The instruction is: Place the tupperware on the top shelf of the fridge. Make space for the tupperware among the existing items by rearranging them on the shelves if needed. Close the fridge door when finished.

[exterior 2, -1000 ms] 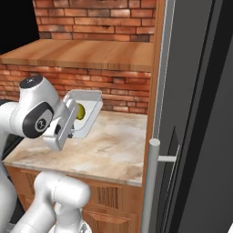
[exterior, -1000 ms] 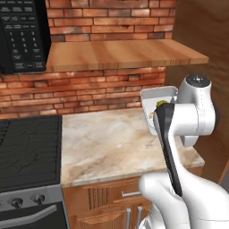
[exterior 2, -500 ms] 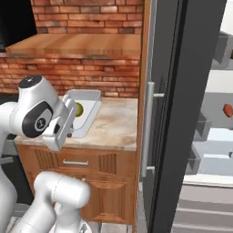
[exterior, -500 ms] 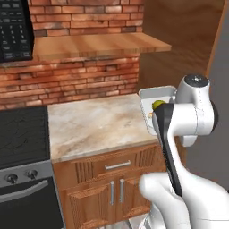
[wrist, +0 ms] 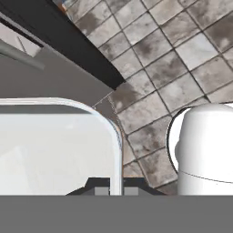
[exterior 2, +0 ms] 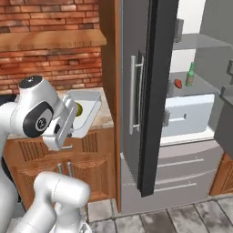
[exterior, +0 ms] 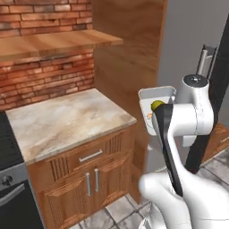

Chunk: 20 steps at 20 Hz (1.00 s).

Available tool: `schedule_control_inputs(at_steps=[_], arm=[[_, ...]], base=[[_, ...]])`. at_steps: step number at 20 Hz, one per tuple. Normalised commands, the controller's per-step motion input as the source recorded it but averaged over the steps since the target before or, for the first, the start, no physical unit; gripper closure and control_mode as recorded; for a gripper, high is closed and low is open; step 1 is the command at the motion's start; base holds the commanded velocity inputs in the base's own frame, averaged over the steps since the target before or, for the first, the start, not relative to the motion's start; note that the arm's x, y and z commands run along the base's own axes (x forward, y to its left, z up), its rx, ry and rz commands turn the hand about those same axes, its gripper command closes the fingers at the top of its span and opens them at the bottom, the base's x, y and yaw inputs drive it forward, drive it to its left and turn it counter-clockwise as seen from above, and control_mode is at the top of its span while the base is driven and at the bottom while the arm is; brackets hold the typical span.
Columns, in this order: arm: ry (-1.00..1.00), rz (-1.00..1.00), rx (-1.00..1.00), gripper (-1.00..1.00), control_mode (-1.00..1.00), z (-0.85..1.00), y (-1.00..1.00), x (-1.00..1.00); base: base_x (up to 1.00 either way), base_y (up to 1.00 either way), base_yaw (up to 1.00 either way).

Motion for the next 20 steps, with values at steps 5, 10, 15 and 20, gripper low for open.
schedule_control_inputs(at_steps=[5,10,15,20], arm=[[0.0,0.0,0.0,1.0,1.0,0.0,0.0,0.0],[0.0,0.0,0.0,1.0,1.0,0.0,0.0,0.0],[0.0,0.0,0.0,1.0,1.0,0.0,0.0,0.0],[0.0,0.0,0.0,1.0,1.0,0.0,0.0,0.0]], base=[[-0.95,0.23,-0.37],[-0.28,-0.46,-0.45],[0.0,-0.83,-0.34],[0.03,-0.86,-0.25]])
